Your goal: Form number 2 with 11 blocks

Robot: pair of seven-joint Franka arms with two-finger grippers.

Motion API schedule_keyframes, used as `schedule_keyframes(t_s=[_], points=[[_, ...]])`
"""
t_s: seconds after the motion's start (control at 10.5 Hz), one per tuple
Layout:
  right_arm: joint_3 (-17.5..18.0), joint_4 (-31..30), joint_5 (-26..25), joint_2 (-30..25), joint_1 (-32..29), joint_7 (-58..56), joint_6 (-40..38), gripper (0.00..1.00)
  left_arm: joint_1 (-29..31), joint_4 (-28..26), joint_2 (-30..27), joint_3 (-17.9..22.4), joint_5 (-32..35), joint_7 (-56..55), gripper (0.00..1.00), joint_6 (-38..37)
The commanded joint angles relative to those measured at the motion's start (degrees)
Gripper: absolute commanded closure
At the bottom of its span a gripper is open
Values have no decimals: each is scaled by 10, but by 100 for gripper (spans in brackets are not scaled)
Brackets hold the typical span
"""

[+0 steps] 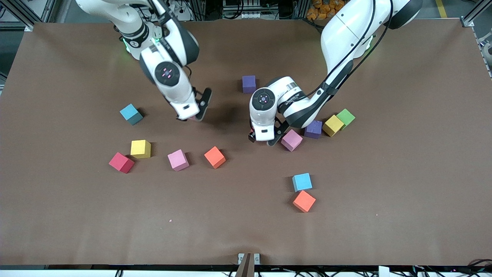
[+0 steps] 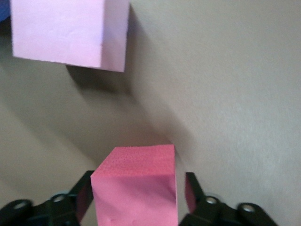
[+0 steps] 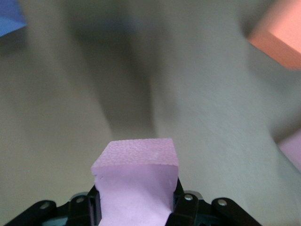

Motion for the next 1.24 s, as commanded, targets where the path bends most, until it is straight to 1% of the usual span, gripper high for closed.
schedule_keyframes(t_s=[0.0,0.19,0.29,0.48,0.57,0.76,0.86,0.95,1.14], points=[[-4,-27,3,-29,48,-67,26,76,3,-35,-23,0,22,-111,76,0],[-4,-30,2,-23,59,-148,48,76,4,-87,-61,0,22,-163,85,-2],[-3,-30,3,-21,64,-173,55,77,5,-113,-80,-1,22,-181,87,-2],[-3,-38,3,-18,94,-175,75,77,6,-159,-118,-3,22,-209,92,-2],[-3,-42,4,-12,97,-173,85,77,6,-181,-133,-3,21,-216,94,-1],[-1,-42,9,12,106,-172,113,77,6,-212,-158,-7,14,-246,95,0],[-1,-42,10,20,111,-170,119,77,6,-227,-164,-18,13,-286,95,0],[0,-42,24,29,118,-168,119,79,7,-243,-165,-28,13,-317,97,3],[-1,-42,97,40,142,-168,120,80,7,-266,-169,-42,13,-363,100,22]])
